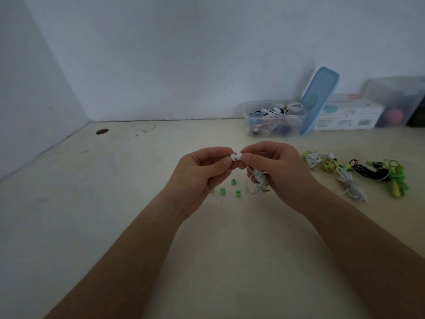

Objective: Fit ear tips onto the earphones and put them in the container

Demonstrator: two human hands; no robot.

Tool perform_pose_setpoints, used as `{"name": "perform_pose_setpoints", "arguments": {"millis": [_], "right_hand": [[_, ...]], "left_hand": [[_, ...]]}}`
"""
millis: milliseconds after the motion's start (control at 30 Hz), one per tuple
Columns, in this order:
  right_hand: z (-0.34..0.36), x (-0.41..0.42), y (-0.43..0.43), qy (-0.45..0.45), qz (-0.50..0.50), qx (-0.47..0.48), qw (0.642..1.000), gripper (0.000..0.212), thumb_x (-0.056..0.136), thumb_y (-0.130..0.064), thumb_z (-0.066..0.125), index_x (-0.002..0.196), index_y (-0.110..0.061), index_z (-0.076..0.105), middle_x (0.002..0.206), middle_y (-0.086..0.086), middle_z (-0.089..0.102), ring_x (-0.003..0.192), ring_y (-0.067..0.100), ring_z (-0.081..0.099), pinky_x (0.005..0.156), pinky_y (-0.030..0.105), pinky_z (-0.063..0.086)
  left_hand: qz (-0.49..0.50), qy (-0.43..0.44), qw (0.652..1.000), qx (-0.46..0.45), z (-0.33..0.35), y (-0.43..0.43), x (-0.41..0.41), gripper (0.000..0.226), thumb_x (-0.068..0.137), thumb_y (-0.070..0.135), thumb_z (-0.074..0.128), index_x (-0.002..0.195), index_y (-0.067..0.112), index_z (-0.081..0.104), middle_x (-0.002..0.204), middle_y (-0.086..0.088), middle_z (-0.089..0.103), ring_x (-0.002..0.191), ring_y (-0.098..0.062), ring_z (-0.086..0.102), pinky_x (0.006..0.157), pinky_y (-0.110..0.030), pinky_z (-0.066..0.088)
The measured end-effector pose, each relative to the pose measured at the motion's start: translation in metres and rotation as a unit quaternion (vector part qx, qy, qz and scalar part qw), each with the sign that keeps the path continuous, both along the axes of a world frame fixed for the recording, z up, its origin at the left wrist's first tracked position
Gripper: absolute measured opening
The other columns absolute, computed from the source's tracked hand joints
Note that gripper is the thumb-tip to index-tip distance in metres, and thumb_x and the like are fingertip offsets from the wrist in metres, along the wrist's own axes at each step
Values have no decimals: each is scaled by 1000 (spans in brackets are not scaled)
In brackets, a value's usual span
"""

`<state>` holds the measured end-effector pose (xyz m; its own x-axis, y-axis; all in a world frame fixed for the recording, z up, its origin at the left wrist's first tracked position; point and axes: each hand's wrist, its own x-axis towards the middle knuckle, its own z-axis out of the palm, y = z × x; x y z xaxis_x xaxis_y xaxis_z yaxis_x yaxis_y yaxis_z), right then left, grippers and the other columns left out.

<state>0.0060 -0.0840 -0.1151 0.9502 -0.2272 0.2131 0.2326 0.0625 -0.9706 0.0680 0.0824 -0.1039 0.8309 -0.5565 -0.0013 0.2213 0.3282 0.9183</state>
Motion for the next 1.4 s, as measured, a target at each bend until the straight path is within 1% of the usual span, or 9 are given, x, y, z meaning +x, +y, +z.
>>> {"name": "perform_pose_setpoints", "arguments": {"millis": [133,233,367,467,567,767,933,1133,1400], "right_hand": [[0,0,-1,1,-5,-10,1000,10,83,-9,73,91,-4,73,75,11,71,61,14,61,56,21,48],[1,0,-1,3,-4,-16,1000,10,84,-7,73,92,-1,72,75,11,71,61,11,62,57,20,48],[2,-1,-2,8,19,-20,1000,11,80,-7,74,90,-1,72,74,13,71,59,10,62,57,20,47],[3,-2,-4,12,36,-20,999,25,70,-17,77,88,-1,73,73,13,69,57,11,59,56,21,46],[3,-2,-6,17,43,-24,999,31,68,-19,76,91,1,72,73,14,69,57,12,58,56,22,46],[2,-3,-7,22,53,-32,998,24,73,-15,75,91,1,72,73,13,69,55,10,57,55,21,45],[2,-4,-8,18,51,-43,998,29,69,-20,76,91,0,73,74,15,69,54,13,54,54,23,44],[3,-5,-8,2,38,-77,996,7,83,-4,72,89,-1,72,73,12,71,56,8,60,55,18,46],[4,-7,-8,-7,16,-125,992,6,85,-2,72,90,1,72,72,10,73,57,6,61,56,17,47]], "left_hand": [[-9,-17,1000,6,0,1,0,19,78,-3,63,95,1,71,93,-16,76,90,-24,74,77,-20,59],[-10,-21,1000,10,-2,2,0,19,87,-9,57,94,2,72,93,-16,76,89,-24,74,73,-19,58],[-8,-45,998,36,-1,3,1,16,83,-5,62,95,3,71,94,-16,76,89,-24,74,70,-18,57],[-14,-53,997,48,-1,4,0,18,75,2,68,93,5,72,95,-16,75,90,-26,74,70,-19,58],[-19,-51,997,51,-2,5,1,15,80,-4,65,92,4,71,92,-16,76,88,-25,74,70,-20,57],[-23,-45,997,58,-1,5,0,16,82,-7,63,91,3,71,89,-15,76,86,-25,75,68,-19,57],[-17,-49,997,65,-1,5,0,16,84,-8,62,91,3,71,89,-14,76,84,-23,75,69,-19,57],[-12,-58,995,75,-1,5,0,17,82,-7,64,94,3,71,92,-16,76,87,-26,75,71,-20,58],[-10,-70,994,89,-3,5,0,18,79,-4,68,94,4,72,94,-17,76,90,-27,74,73,-22,58]]}}
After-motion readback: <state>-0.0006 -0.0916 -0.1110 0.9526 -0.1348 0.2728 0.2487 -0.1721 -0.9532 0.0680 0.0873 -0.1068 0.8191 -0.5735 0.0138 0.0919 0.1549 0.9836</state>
